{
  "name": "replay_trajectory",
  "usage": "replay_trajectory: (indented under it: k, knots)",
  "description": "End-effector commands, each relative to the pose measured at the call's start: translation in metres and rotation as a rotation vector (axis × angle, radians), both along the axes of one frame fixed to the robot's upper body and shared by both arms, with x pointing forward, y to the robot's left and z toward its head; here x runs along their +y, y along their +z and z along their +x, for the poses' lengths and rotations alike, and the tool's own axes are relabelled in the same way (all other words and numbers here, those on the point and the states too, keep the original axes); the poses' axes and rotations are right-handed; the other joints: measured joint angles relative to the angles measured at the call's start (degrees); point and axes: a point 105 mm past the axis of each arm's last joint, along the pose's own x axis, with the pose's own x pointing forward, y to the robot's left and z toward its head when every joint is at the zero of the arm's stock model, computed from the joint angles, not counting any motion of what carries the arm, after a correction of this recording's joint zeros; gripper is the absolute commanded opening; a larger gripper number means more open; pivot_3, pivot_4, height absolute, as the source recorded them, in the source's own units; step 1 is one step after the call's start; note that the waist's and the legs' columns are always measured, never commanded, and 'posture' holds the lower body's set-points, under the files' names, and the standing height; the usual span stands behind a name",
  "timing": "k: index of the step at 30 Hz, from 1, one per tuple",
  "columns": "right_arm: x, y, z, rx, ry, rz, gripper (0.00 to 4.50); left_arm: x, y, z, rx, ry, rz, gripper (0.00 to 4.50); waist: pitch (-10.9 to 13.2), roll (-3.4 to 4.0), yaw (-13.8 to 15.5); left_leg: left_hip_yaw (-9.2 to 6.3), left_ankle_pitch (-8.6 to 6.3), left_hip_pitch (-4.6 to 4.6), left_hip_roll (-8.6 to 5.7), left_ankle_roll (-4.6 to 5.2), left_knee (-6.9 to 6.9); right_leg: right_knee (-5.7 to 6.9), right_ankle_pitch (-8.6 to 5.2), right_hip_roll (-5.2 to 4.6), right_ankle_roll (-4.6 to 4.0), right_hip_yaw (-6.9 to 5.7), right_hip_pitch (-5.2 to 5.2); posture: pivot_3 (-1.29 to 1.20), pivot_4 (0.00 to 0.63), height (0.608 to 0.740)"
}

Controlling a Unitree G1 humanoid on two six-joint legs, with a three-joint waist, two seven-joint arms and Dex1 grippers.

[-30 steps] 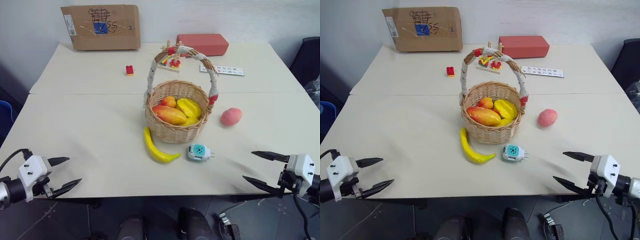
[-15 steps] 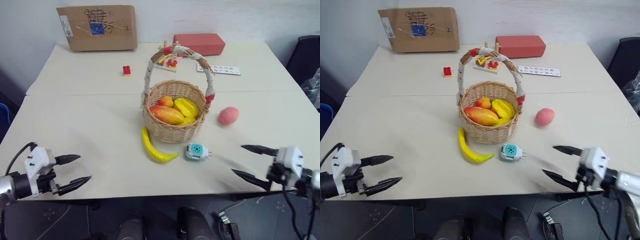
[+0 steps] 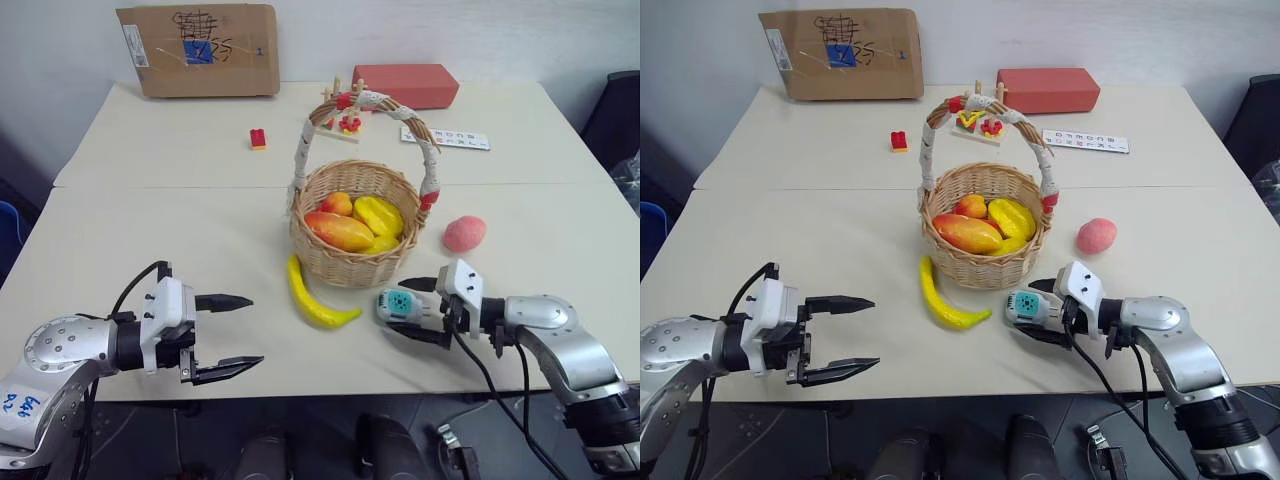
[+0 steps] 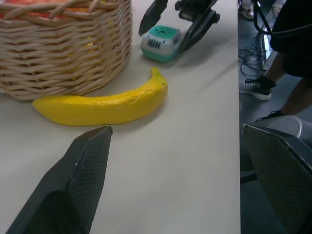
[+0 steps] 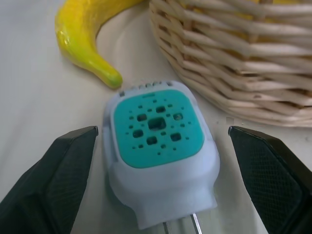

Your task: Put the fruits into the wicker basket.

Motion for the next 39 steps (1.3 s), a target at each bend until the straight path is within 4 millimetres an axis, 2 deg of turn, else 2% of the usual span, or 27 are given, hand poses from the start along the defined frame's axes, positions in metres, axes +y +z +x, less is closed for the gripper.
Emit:
replay_trajectory:
  k: [1,3,5,8,12,15,18,23,24,26,28,31,33,35,36,39]
  knots:
    - [0.005,-0.002,-0.001,-0.003,0.066,0.043,4.11,-0.012,0.005,-0.004,-0.035,-0.063,-0.015,4.50,0.0,0.00,0.1,0.00,0.01,0.00,0.01,0.00,0.01,0.01,0.00,0.00,0.00,0.01,0.01,0.00,0.150,0.740]
    - [0.003,-0.001,0.000,-0.016,0.067,0.069,3.59,-0.016,0.003,-0.004,-0.030,-0.083,-0.022,4.50,0.0,0.00,0.1,-0.01,0.04,0.02,0.00,0.02,0.05,0.00,0.02,0.01,0.04,0.02,0.07,0.00,0.150,0.740]
    - [-0.007,0.009,-0.001,-0.045,0.028,0.130,2.90,-0.018,0.002,-0.005,-0.026,-0.095,-0.029,4.50,0.0,0.00,0.0,-0.01,0.05,0.02,0.00,0.02,0.06,0.01,0.04,0.01,0.07,0.04,0.07,0.00,0.150,0.740]
    - [-0.028,0.027,-0.009,-0.065,-0.031,0.218,2.90,-0.019,0.000,-0.004,-0.021,-0.097,-0.037,4.50,0.0,0.01,0.3,-0.05,0.06,0.02,0.01,0.01,0.05,0.04,0.04,0.01,0.07,0.04,0.07,0.00,0.150,0.740]
    - [-0.083,0.043,-0.030,-0.065,-0.227,0.237,2.90,-0.018,-0.005,-0.003,-0.016,-0.092,-0.042,4.50,0.0,0.02,0.6,-0.12,0.05,-0.01,-0.03,0.04,0.03,-0.02,0.04,0.01,0.07,0.04,0.08,0.00,0.150,0.740]
    - [-0.149,0.049,-0.035,-0.146,-0.474,0.179,2.90,-0.015,-0.004,0.000,-0.020,-0.071,-0.066,4.50,0.0,0.01,0.5,-0.07,0.03,0.01,-0.07,0.07,0.03,-0.17,0.07,0.00,0.13,0.05,0.16,0.00,0.150,0.740]
    - [-0.207,0.040,-0.032,-0.224,-0.686,0.076,2.90,-0.016,-0.003,0.004,-0.024,-0.067,-0.082,4.50,0.0,-0.01,0.1,0.02,0.06,0.13,-0.08,0.11,0.04,-0.41,0.09,0.00,0.17,0.14,0.26,0.00,0.150,0.740]
    - [-0.261,0.033,-0.012,-0.251,-0.943,0.060,2.90,-0.014,0.000,0.010,-0.029,-0.043,-0.095,4.50,0.0,0.07,-1.5,0.13,0.24,0.30,-0.05,0.01,0.02,-0.21,0.11,0.01,0.19,0.33,0.27,0.00,0.150,0.740]
    - [-0.267,0.031,-0.008,-0.247,-0.971,0.047,3.21,-0.012,0.001,0.012,-0.032,-0.029,-0.101,4.50,0.0,0.14,-1.8,0.15,0.26,0.29,-0.05,-0.01,0.01,-0.13,0.10,0.00,0.16,0.38,0.19,0.00,0.150,0.740]
    - [-0.271,0.029,-0.003,-0.245,-0.999,0.038,3.93,-0.007,0.003,0.015,-0.031,0.007,-0.114,4.50,0.0,0.26,-1.9,0.20,0.29,0.29,0.00,-0.05,-0.05,-0.02,0.06,0.01,0.10,0.42,0.10,0.00,0.150,0.740]
    - [-0.271,0.029,0.001,-0.248,-0.995,0.032,4.45,0.000,0.005,0.018,-0.023,0.048,-0.139,4.50,0.0,0.27,-1.9,0.21,0.30,0.27,0.07,-0.08,-0.04,-0.02,0.06,0.07,0.09,0.42,0.07,0.00,0.150,0.740]
    - [-0.256,0.048,0.007,-0.357,-0.875,0.027,4.45,0.017,0.005,0.023,-0.019,0.129,-0.175,4.50,0.1,0.30,-1.7,0.21,0.30,0.25,0.26,-0.08,-0.02,-0.02,0.06,0.11,0.10,0.45,0.08,0.00,0.150,0.740]
    - [-0.248,0.067,0.009,-0.433,-0.816,0.039,4.45,0.042,-0.001,0.027,-0.013,0.211,-0.126,4.50,0.1,0.32,-1.6,0.22,0.30,0.25,0.28,-0.07,-0.02,-0.07,0.07,0.11,0.11,0.46,0.08,0.00,0.150,0.740]
    - [-0.229,0.083,0.007,-0.465,-0.701,0.064,4.45,0.077,-0.007,0.029,0.004,0.316,-0.078,4.50,0.1,0.34,-1.6,0.23,0.30,0.25,0.31,-0.08,-0.02,-0.10,0.07,0.12,0.11,0.45,0.08,0.00,0.150,0.740]
    - [-0.213,0.085,0.004,-0.467,-0.618,0.071,4.45,0.093,-0.011,0.029,0.004,0.360,-0.042,4.50,0.1,0.35,-1.6,0.22,0.29,0.24,0.36,-0.08,-0.02,-0.11,0.07,0.14,0.11,0.45,0.05,0.00,0.150,0.740]
    - [-0.157,0.079,-0.015,-0.430,-0.356,0.065,4.45,0.134,-0.017,0.026,0.022,0.479,0.046,4.50,0.1,0.36,-1.4,0.15,0.21,0.21,0.48,-0.23,-0.06,-0.11,0.03,0.32,0.05,0.39,0.03,0.00,0.150,0.740]
